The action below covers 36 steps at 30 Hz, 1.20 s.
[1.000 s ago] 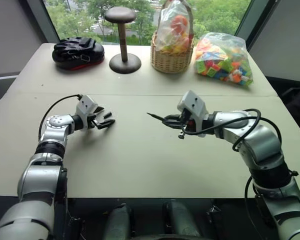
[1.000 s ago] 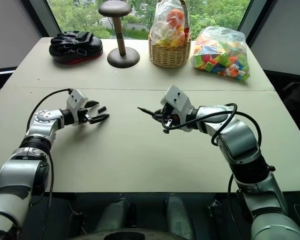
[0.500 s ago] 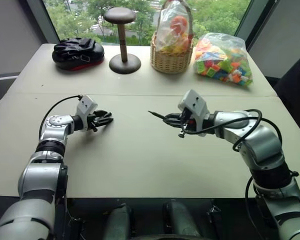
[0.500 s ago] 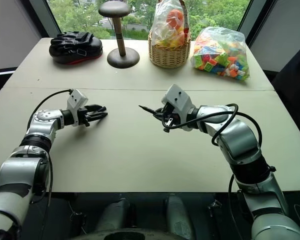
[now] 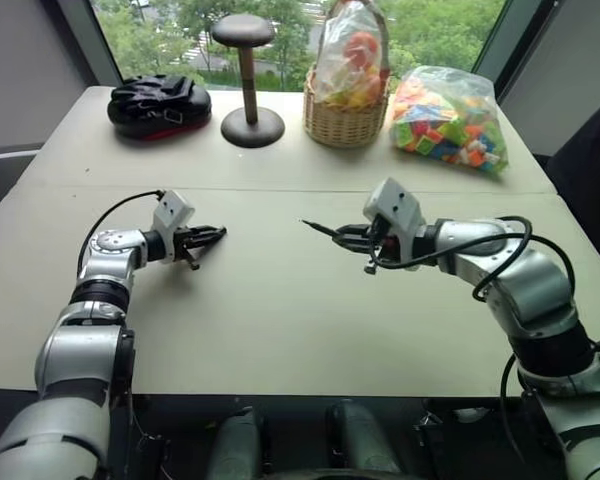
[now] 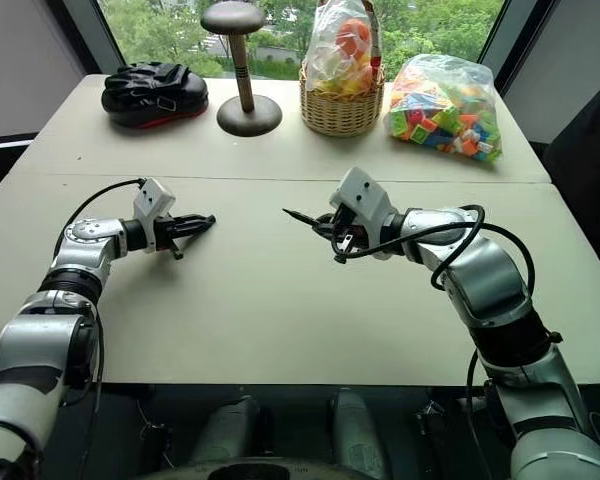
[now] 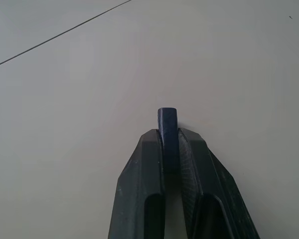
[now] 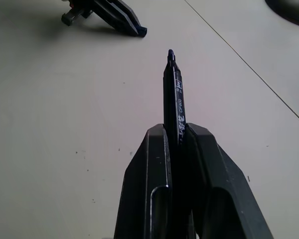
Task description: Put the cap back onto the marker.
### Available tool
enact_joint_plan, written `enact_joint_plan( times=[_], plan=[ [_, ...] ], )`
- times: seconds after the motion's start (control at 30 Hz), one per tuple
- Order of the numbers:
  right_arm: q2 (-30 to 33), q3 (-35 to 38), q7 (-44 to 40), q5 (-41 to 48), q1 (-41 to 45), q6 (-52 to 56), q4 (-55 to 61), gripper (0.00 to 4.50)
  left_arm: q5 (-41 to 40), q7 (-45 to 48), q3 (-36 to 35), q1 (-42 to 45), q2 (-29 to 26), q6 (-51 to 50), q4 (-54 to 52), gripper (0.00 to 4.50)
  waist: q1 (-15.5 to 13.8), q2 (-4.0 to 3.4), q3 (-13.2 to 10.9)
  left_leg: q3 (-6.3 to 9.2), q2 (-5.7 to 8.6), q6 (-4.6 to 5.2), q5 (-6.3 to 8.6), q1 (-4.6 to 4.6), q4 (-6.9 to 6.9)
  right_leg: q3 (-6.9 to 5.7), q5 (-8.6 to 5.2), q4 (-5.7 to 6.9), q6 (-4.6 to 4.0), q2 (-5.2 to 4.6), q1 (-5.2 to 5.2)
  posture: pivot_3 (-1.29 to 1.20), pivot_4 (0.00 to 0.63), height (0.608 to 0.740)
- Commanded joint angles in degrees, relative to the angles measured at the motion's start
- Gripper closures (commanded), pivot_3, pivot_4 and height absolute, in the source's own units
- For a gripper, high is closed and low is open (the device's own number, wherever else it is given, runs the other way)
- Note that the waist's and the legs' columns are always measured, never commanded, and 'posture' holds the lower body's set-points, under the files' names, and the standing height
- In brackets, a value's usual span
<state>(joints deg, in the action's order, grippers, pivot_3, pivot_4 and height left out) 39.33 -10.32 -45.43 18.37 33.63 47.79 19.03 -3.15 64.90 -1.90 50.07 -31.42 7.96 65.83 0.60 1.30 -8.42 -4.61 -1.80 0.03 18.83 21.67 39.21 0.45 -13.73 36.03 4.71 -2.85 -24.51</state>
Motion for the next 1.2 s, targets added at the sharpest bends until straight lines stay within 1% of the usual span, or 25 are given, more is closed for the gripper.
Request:
enact_joint_plan(
  times=[0.03,0.27,0.43,0.5,0.67,1.2],
  plan=[
    [3.21,0.65,-4.4,-2.11,3.47,-7.12,-3.98,4.5,-1.84,7.33,1.03,3.9,0.33,-0.22,-8.38,4.46,-0.03,0.01,-0.01,0.0,0.01,0.0,0.0,0.03,0.0,0.0,0.0,0.0,0.0,0.0,-0.01,0.0,0.15,0.74],
    [5.46,-0.28,-9.93,-5.38,7.19,-15.65,-12.1,4.5,-4.23,15.18,3.41,3.68,1.99,-5.03,-22.07,4.46,0.25,-0.01,-0.02,0.0,-0.01,0.07,0.04,0.07,-0.03,0.04,0.0,-0.01,0.0,0.1,-0.04,0.0,0.15,0.74],
    [4.7,-0.21,-11.65,-6.93,9.56,-18.52,-15.38,4.5,-6.39,15.31,3.74,4.05,4.55,-9.36,-27.59,4.46,0.21,-0.02,-0.03,0.01,-0.03,0.07,0.04,0.06,-0.03,0.06,0.0,0.0,0.01,0.12,-0.05,0.0,0.15,0.74],
    [4.2,-0.28,-11.83,-7.25,9.95,-18.91,-15.61,4.5,-7.06,14.47,3.68,4.44,6.1,-9.96,-27.88,4.46,0.15,-0.02,-0.03,0.01,-0.04,0.07,0.04,0.05,-0.02,0.07,0.0,0.0,0.01,0.12,-0.05,0.0,0.15,0.74],
    [3.2,-0.58,-12.3,-7.66,10.45,-19.17,-15.61,4.5,-7.54,12.76,3.2,4.95,7.81,-10.27,-26.24,4.46,0.13,-0.02,-0.03,0.01,-0.04,0.06,0.04,0.06,-0.01,0.07,0.0,0.01,0.01,0.12,-0.05,0.0,0.15,0.74],
    [1.07,-1.05,-13.04,-8.26,10.63,-18.53,-14.47,4.5,-7.52,11.09,3.52,5.24,9.89,-8.59,-24.94,4.46,0.1,-0.02,-0.03,0.01,-0.03,0.06,0.03,0.07,-0.01,0.07,0.0,0.01,0.01,0.11,-0.05,0.0,0.15,0.74]
  ],
)
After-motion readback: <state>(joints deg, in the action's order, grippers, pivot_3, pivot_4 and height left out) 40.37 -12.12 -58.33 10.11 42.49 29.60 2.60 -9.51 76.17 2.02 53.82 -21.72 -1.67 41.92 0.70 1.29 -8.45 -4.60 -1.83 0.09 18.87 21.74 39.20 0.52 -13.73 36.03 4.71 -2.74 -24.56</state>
